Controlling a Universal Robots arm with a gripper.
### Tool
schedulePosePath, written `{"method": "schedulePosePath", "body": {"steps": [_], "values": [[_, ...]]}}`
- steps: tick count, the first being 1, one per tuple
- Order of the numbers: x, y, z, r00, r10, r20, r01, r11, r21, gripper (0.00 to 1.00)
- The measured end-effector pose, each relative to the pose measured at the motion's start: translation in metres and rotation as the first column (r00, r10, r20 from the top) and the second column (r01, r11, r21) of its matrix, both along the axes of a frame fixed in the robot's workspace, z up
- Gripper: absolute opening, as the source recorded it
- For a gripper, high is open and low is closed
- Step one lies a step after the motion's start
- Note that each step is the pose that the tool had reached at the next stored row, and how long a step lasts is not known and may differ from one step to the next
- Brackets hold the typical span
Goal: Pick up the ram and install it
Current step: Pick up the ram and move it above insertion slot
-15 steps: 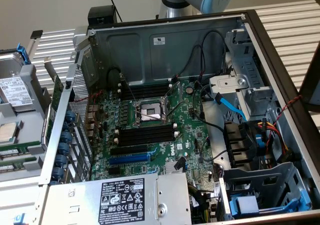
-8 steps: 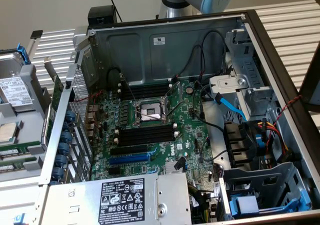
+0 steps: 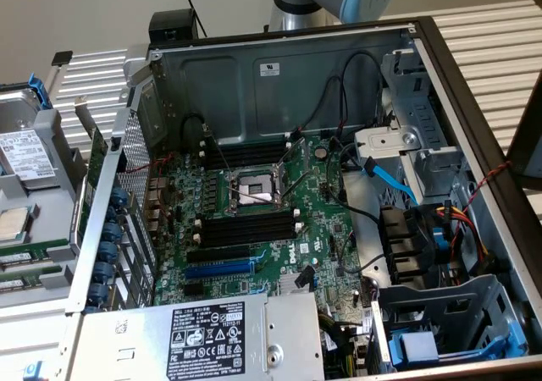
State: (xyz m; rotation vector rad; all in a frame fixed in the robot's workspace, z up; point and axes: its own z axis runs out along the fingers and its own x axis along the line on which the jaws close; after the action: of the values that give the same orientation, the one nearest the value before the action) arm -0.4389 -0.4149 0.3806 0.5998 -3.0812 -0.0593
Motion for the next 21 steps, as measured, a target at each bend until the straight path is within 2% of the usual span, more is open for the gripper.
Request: {"method": "schedulePosePath", "body": {"steps": [3, 6, 11, 16, 21], "values": [[0.0000, 0.0000, -0.0002, 0.9985, 0.054, 0.0000, -0.054, 0.9985, 0.0000, 0.11], [0.0000, 0.0000, -0.0004, 0.9940, 0.109, 0.0000, -0.109, 0.9940, 0.0000, 0.11], [0.0000, 0.0000, -0.0008, 0.9802, 0.198, 0.0000, -0.198, 0.9802, 0.0000, 0.11], [0.0000, 0.0000, -0.0012, 0.9580, 0.287, 0.0000, -0.287, 0.9580, 0.0000, 0.11], [0.0000, 0.0000, -0.0016, 0.9281, 0.372, -0.0001, -0.372, 0.9281, 0.0000, 0.11]]}}
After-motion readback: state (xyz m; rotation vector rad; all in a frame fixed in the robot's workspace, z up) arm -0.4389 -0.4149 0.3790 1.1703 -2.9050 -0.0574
